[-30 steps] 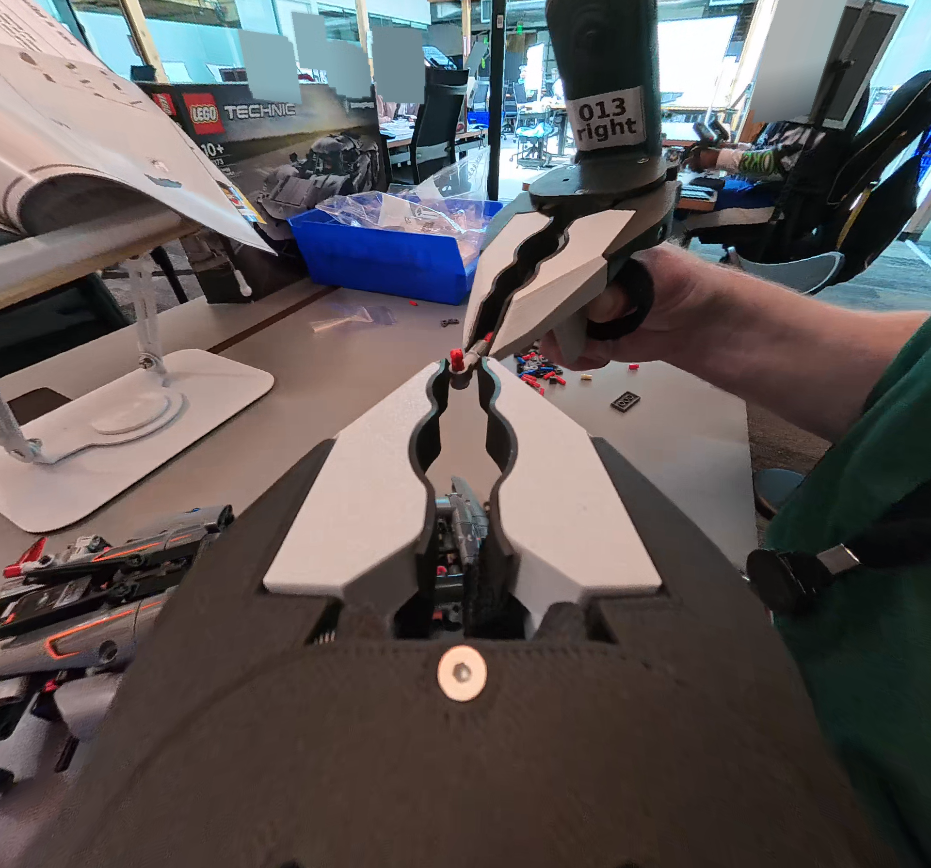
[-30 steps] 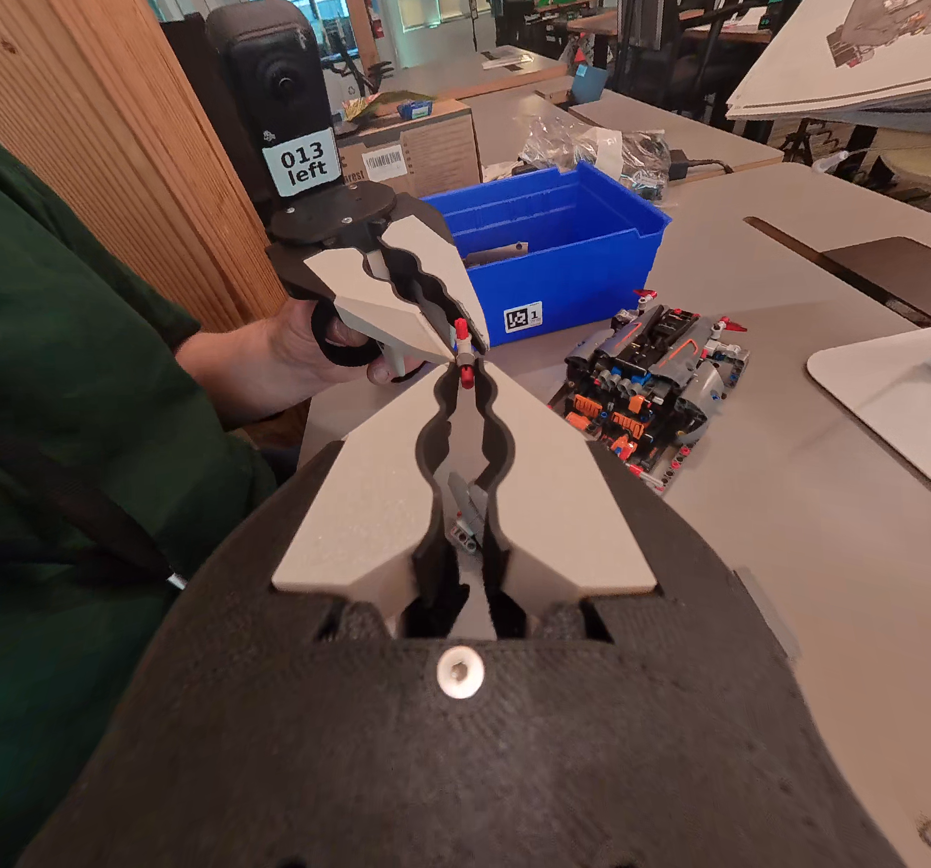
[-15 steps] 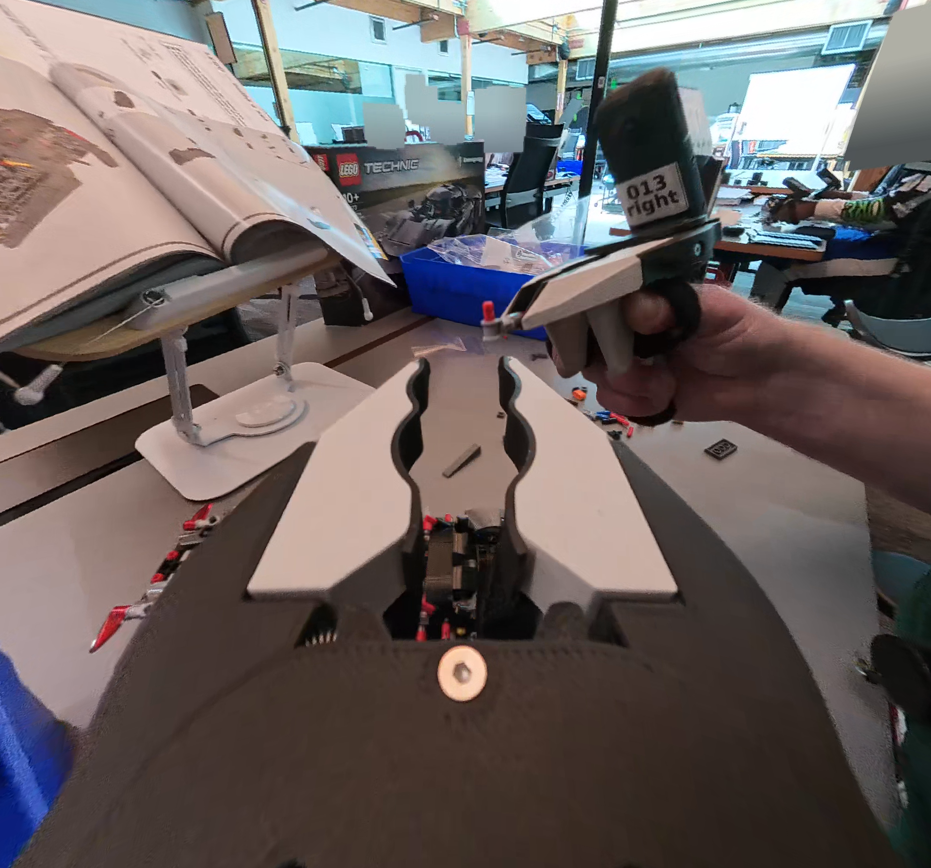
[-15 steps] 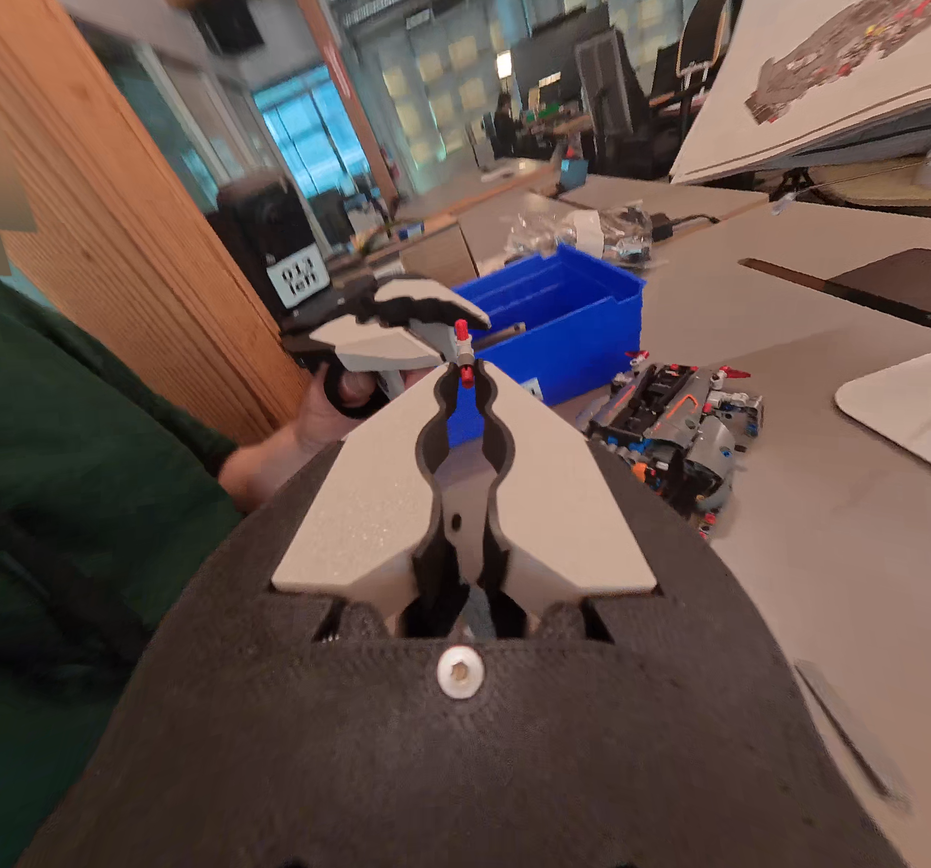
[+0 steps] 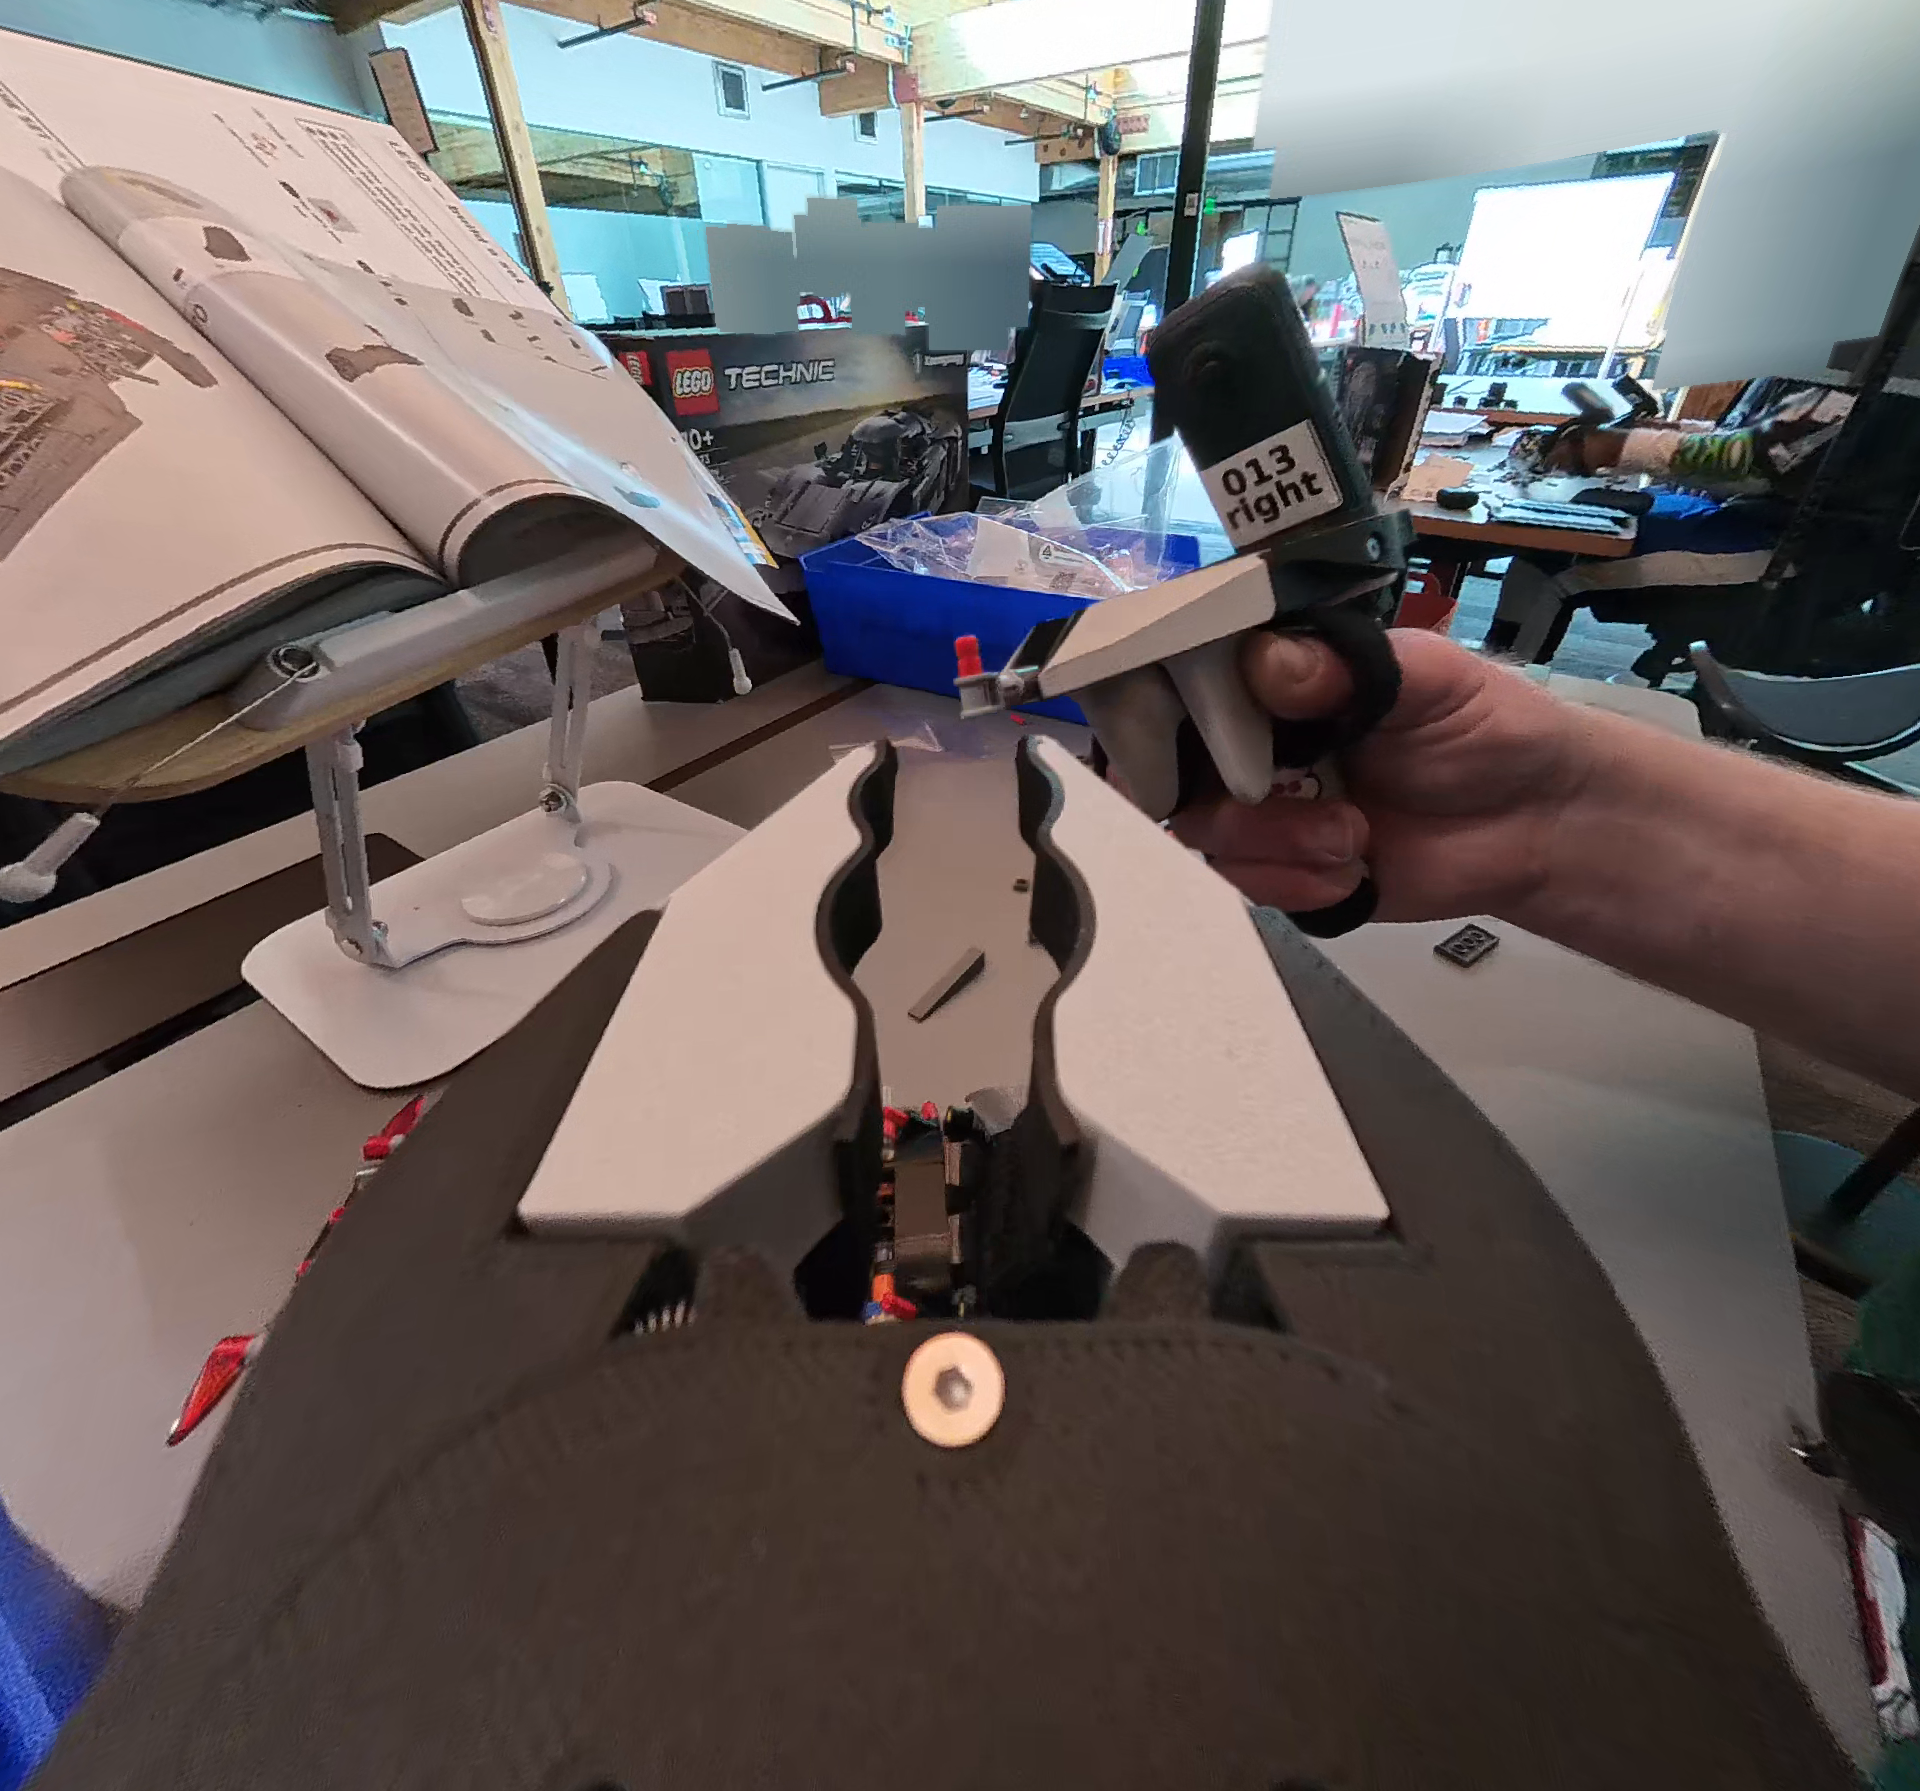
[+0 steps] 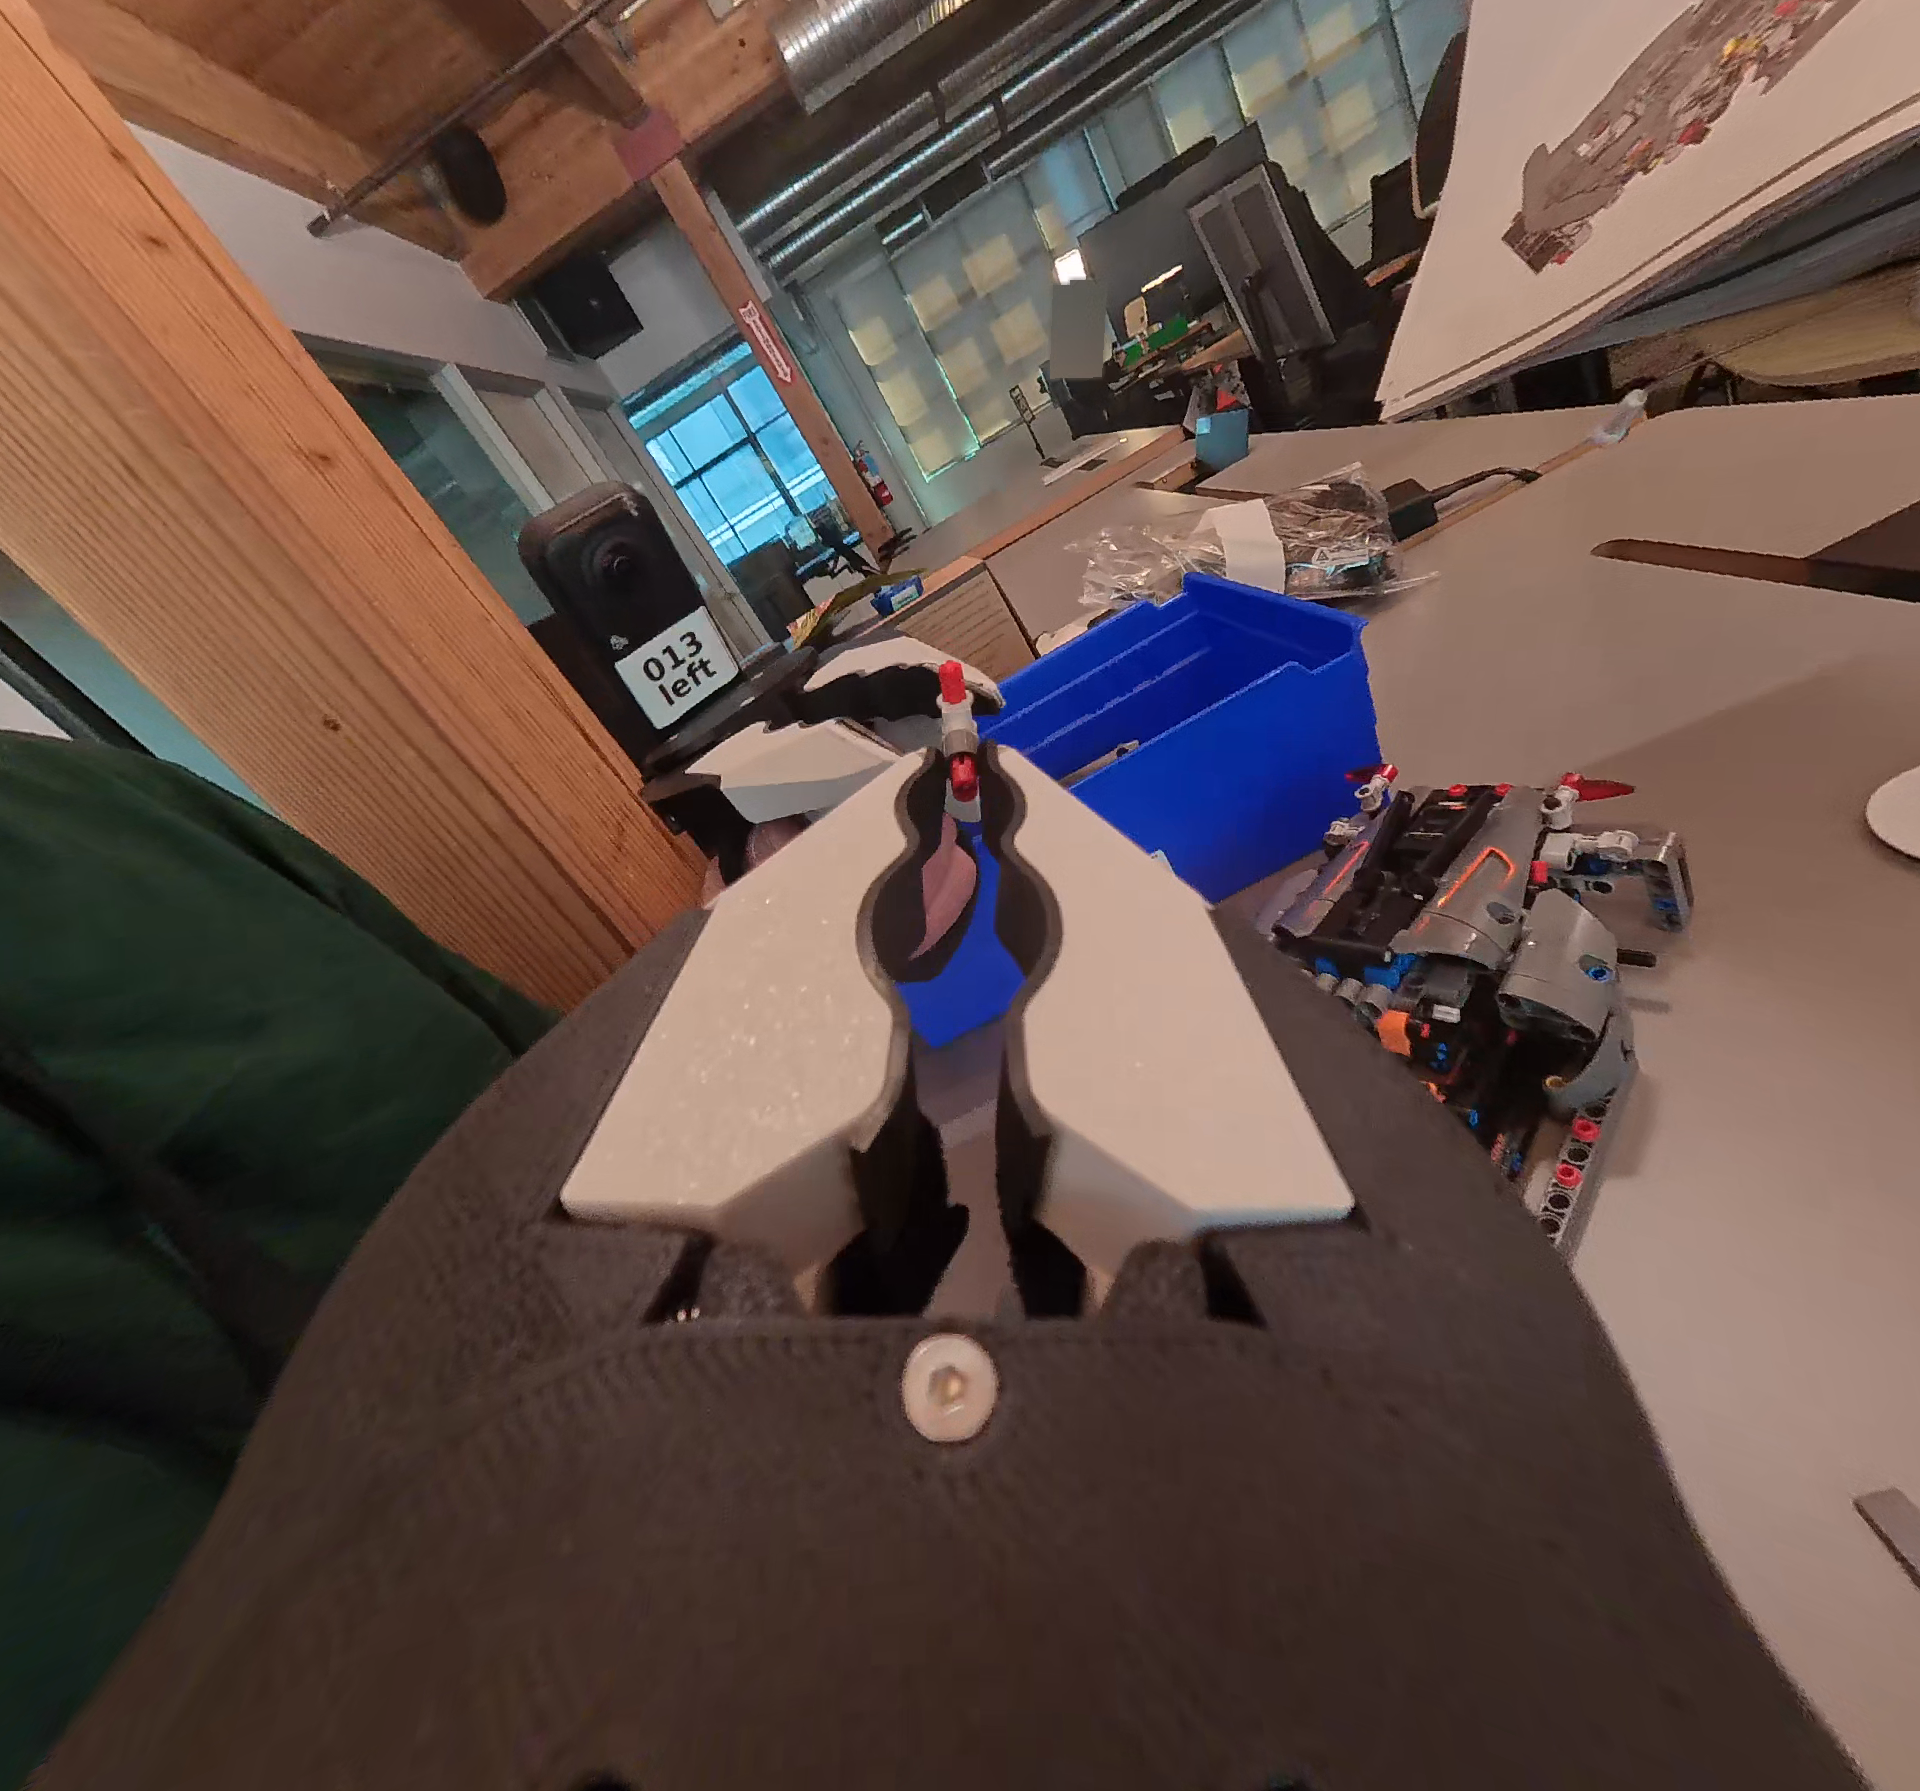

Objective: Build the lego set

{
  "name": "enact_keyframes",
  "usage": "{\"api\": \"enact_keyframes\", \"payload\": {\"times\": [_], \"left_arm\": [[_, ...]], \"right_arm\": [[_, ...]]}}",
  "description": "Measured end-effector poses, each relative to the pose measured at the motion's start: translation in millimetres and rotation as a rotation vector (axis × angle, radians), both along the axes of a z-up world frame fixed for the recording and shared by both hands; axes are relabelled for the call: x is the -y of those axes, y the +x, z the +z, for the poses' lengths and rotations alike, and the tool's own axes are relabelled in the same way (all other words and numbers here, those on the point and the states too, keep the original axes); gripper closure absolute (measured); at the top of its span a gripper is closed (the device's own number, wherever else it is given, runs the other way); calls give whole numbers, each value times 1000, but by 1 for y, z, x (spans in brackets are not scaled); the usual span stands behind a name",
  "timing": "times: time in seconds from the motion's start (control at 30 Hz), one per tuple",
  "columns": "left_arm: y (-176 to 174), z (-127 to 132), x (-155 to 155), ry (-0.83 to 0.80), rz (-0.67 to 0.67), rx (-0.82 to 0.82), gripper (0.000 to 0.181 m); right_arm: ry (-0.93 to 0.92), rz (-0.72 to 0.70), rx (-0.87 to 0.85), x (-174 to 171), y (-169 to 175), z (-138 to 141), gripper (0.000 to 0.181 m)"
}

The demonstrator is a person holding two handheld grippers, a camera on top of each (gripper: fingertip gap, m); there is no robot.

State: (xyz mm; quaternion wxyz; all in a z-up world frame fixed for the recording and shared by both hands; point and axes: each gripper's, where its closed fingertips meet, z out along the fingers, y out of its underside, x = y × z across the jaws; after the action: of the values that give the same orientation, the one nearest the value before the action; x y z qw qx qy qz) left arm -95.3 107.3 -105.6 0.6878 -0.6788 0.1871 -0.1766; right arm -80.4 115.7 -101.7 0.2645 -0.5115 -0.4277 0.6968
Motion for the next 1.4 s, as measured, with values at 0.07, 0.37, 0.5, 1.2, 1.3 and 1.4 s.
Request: {"api": "enact_keyframes", "payload": {"times": [0.07, 0.37, 0.5, 1.2, 1.3, 1.4], "left_arm": [[1, 2, 0, 4, -18, 23, 160], [8, 7, 7, 11, -145, 130, 175], [9, 9, 10, 24, -171, 142, 176], [11, 17, 22, 50, -251, 163, 177], [12, 16, 22, 51, -252, 164, 177], [12, 16, 22, 50, -257, 169, 177]], "right_arm": [[15, 12, 2, 5, -1, 1, 176], [40, 61, 4, 18, -6, 1, 176], [42, 76, -10, 21, -5, 3, 176], [212, 81, 0, 33, -4, 7, 176], [221, 74, 0, 33, -4, 7, 176], [229, 70, 1, 33, -3, 6, 176]]}}
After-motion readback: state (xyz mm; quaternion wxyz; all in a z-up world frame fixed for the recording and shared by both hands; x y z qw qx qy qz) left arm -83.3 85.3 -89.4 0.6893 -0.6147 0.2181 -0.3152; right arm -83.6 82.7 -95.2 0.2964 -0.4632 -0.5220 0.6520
